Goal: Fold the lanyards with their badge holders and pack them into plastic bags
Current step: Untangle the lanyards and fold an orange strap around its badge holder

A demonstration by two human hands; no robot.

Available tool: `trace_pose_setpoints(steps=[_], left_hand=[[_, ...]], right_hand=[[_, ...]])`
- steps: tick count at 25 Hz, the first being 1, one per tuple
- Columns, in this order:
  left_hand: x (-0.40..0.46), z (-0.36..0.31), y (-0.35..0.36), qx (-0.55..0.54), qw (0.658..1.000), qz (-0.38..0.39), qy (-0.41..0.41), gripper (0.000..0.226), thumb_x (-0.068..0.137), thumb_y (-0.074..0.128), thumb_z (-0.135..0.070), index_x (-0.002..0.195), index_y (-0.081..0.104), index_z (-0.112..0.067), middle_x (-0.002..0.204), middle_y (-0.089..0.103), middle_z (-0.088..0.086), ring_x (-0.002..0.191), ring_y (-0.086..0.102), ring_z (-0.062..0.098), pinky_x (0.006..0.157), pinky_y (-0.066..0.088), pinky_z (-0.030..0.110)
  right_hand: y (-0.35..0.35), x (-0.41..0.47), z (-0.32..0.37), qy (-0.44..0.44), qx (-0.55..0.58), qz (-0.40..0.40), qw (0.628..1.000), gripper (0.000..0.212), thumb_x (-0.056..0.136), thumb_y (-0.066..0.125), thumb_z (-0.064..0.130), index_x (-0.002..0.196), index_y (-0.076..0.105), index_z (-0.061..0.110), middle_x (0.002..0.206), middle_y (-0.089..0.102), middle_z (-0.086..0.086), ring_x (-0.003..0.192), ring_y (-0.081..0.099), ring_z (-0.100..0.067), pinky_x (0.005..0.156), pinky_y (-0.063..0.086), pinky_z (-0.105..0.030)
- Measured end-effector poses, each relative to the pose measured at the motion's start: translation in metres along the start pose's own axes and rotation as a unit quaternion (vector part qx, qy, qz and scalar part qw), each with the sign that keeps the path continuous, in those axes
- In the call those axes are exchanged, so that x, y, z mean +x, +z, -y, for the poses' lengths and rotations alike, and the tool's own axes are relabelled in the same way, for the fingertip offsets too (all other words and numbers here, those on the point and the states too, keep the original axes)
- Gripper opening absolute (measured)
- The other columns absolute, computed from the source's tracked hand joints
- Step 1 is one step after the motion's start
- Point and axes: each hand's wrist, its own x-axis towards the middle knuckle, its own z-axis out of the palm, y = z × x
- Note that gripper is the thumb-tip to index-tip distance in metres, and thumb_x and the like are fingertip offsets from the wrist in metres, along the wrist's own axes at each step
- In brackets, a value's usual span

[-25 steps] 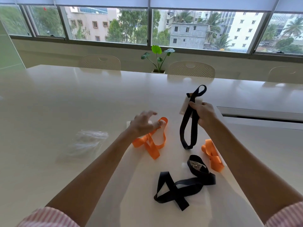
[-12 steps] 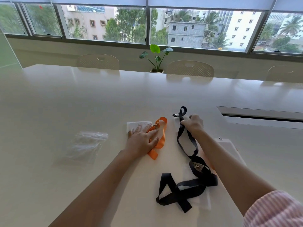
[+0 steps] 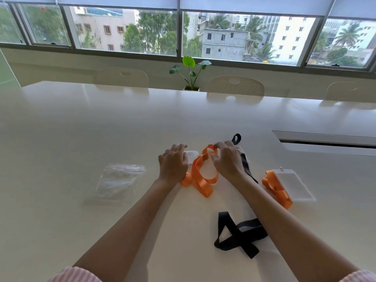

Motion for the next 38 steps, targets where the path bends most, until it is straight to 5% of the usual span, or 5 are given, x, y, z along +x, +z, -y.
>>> trace_pose_setpoints(steps=[6, 16, 23, 27, 38], left_hand=[[0.000, 0.010, 0.004, 0.099, 0.981, 0.164, 0.007, 0.047, 0.098, 0.033, -0.037, 0.142, 0.035, -0.019, 0.151, 0.032, 0.007, 0.139, 0.024, 0.027, 0.109, 0.022, 0.042], [0.002, 0.006, -0.024, 0.004, 0.970, 0.221, -0.102, 0.071, 0.072, 0.069, -0.058, 0.128, 0.045, -0.021, 0.126, 0.044, 0.010, 0.120, 0.041, 0.030, 0.098, 0.037, 0.041], [-0.008, 0.002, -0.041, -0.177, 0.955, 0.191, -0.143, 0.025, 0.090, 0.057, -0.034, 0.099, 0.061, -0.011, 0.093, 0.063, 0.007, 0.078, 0.059, 0.018, 0.065, 0.048, 0.029], [-0.016, -0.016, -0.059, -0.380, 0.892, 0.129, -0.209, 0.018, 0.099, 0.039, -0.028, 0.096, 0.053, -0.017, 0.091, 0.059, 0.008, 0.078, 0.056, 0.019, 0.051, 0.036, 0.022], [-0.039, -0.042, -0.088, -0.514, 0.837, 0.090, -0.166, 0.010, 0.093, 0.057, -0.028, 0.090, 0.063, -0.020, 0.092, 0.068, 0.002, 0.088, 0.067, 0.024, 0.063, 0.058, 0.034]], right_hand=[[0.028, -0.021, 0.030, 0.016, -0.034, 0.121, 0.992, 0.037, 0.090, 0.049, 0.026, 0.126, 0.054, 0.019, 0.134, 0.039, -0.010, 0.115, 0.048, -0.036, 0.096, 0.042, -0.051], [0.023, -0.031, 0.025, -0.006, -0.030, 0.132, 0.991, 0.042, 0.090, 0.045, 0.005, 0.127, 0.058, 0.019, 0.136, 0.047, -0.010, 0.120, 0.048, -0.030, 0.097, 0.041, -0.036], [-0.005, -0.030, 0.022, 0.028, 0.086, 0.079, 0.993, 0.033, 0.088, 0.047, -0.002, 0.100, 0.073, 0.015, 0.116, 0.068, -0.007, 0.085, 0.062, -0.011, 0.070, 0.046, -0.007], [-0.023, -0.035, 0.033, 0.064, 0.108, -0.026, 0.992, 0.017, 0.091, 0.055, 0.016, 0.095, 0.071, 0.013, 0.094, 0.071, -0.003, 0.076, 0.059, -0.011, 0.067, 0.046, -0.022], [-0.064, -0.046, 0.058, 0.154, 0.543, 0.138, 0.814, 0.003, 0.082, 0.066, 0.001, 0.086, 0.066, 0.000, 0.081, 0.071, -0.009, 0.068, 0.072, -0.017, 0.057, 0.058, -0.025]])
